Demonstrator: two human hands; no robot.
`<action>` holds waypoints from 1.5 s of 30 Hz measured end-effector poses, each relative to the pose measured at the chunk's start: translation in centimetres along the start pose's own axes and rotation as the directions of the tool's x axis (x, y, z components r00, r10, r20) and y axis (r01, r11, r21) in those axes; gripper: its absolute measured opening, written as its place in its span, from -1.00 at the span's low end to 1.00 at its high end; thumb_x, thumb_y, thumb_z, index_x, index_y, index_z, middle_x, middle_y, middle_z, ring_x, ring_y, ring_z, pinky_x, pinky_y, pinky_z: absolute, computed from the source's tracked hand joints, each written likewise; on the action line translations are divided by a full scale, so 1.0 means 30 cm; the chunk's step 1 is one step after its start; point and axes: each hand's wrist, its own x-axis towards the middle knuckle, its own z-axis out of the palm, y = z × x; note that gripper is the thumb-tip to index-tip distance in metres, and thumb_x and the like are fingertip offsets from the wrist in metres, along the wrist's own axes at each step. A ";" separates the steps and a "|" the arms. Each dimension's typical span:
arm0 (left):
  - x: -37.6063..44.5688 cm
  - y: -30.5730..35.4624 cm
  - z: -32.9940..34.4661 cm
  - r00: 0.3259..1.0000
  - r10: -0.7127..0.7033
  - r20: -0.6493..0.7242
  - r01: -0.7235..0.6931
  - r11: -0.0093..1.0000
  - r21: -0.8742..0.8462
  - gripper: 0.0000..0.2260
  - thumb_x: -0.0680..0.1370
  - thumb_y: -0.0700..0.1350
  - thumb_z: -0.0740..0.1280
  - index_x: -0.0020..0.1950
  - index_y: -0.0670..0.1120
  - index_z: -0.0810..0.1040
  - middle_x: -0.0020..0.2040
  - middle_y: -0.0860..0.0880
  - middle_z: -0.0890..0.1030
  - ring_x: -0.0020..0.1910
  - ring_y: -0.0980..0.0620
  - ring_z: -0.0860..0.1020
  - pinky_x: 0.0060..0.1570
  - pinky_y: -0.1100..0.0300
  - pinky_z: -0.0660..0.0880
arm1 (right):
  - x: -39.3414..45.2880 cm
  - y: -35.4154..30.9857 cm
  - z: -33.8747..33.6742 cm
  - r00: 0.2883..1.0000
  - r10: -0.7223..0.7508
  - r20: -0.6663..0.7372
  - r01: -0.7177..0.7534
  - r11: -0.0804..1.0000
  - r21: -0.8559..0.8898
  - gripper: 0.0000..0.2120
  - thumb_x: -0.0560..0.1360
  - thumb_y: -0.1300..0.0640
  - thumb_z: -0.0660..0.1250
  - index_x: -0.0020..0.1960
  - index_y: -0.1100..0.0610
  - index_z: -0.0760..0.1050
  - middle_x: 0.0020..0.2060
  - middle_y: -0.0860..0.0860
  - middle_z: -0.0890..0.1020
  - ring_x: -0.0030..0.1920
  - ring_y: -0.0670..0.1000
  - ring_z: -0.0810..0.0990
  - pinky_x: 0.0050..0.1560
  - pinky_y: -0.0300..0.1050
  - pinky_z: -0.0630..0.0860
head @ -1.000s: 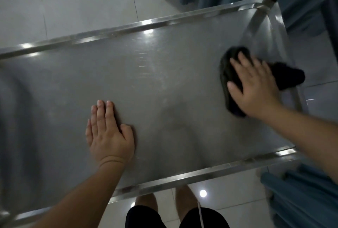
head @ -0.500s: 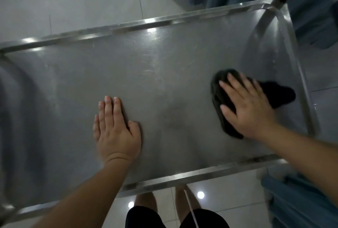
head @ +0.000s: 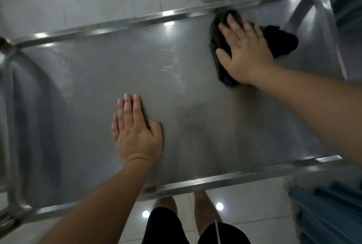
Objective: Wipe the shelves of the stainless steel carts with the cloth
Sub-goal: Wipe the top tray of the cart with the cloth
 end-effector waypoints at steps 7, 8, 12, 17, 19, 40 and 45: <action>-0.007 0.008 -0.016 1.000 -0.005 0.000 0.005 0.999 -0.054 -0.31 0.55 0.05 0.16 0.71 -0.03 0.19 0.72 -0.03 0.15 0.71 -0.02 0.04 0.66 0.01 -0.11 | -0.672 -0.169 0.189 0.985 -0.173 -0.006 0.173 0.985 0.018 -0.34 0.62 -0.22 0.16 0.67 -0.02 0.22 0.67 0.00 0.17 0.67 0.17 0.07 0.59 0.33 0.10; -0.007 0.007 -0.021 1.000 -0.009 0.014 0.010 0.999 -0.054 -0.31 0.55 0.06 0.16 0.71 -0.02 0.18 0.72 -0.03 0.14 0.71 -0.02 0.03 0.66 0.01 -0.12 | -0.749 -0.198 0.208 0.984 -0.176 0.028 0.176 0.984 0.023 -0.34 0.63 -0.22 0.15 0.68 -0.04 0.19 0.68 -0.02 0.15 0.68 0.16 0.04 0.59 0.34 0.10; -0.004 0.007 -0.052 0.993 -0.013 0.114 0.020 0.998 -0.063 -0.29 0.57 0.11 0.12 0.73 0.04 0.06 0.74 0.03 0.01 0.71 0.06 -0.10 0.65 0.04 -0.20 | -0.890 -0.276 0.226 0.980 -0.159 0.122 0.158 0.987 0.020 -0.35 0.66 -0.24 0.10 0.70 -0.10 0.08 0.70 -0.08 0.05 0.69 0.11 -0.02 0.61 0.31 0.05; 0.036 -0.035 -0.128 0.983 0.096 0.159 -0.088 0.994 -0.058 -0.40 0.62 0.10 0.15 0.68 0.04 0.22 0.70 -0.01 0.17 0.68 -0.02 0.06 0.60 -0.07 0.05 | -0.882 -0.278 0.210 0.981 -0.134 0.142 0.138 0.990 -0.019 -0.37 0.66 -0.23 0.10 0.69 -0.08 0.14 0.69 -0.08 0.07 0.69 0.10 -0.01 0.61 0.31 0.10; 0.085 -0.106 -0.173 0.978 0.173 0.118 -0.169 0.985 -0.045 -0.45 0.61 0.10 0.15 0.61 0.02 0.35 0.63 -0.03 0.32 0.61 -0.09 0.23 0.54 -0.10 0.17 | -0.886 -0.279 0.211 0.981 -0.129 0.148 0.134 0.991 -0.028 -0.37 0.67 -0.23 0.09 0.69 -0.08 0.12 0.70 -0.08 0.06 0.69 0.11 -0.01 0.60 0.32 0.12; 0.240 -0.400 -0.106 0.960 0.275 -0.043 -0.270 0.958 0.091 -0.35 0.64 0.14 0.12 0.70 -0.09 0.22 0.71 -0.08 0.20 0.70 -0.08 0.11 0.65 -0.06 0.03 | 0.236 -0.434 0.048 0.995 0.097 -0.030 -0.096 0.994 0.045 -0.29 0.60 -0.33 -0.09 0.70 -0.12 -0.04 0.70 -0.07 -0.08 0.69 0.13 -0.12 0.65 0.19 -0.14; 0.245 -0.404 -0.102 0.961 0.271 -0.048 -0.266 0.960 0.091 -0.36 0.65 0.14 0.13 0.70 -0.07 0.22 0.71 -0.06 0.21 0.70 -0.06 0.10 0.66 0.00 -0.03 | 0.225 -0.488 0.059 0.988 0.146 -0.053 -0.142 0.986 0.083 -0.29 0.62 -0.32 -0.10 0.71 -0.10 -0.03 0.71 -0.05 -0.06 0.69 0.14 -0.10 0.66 0.20 -0.12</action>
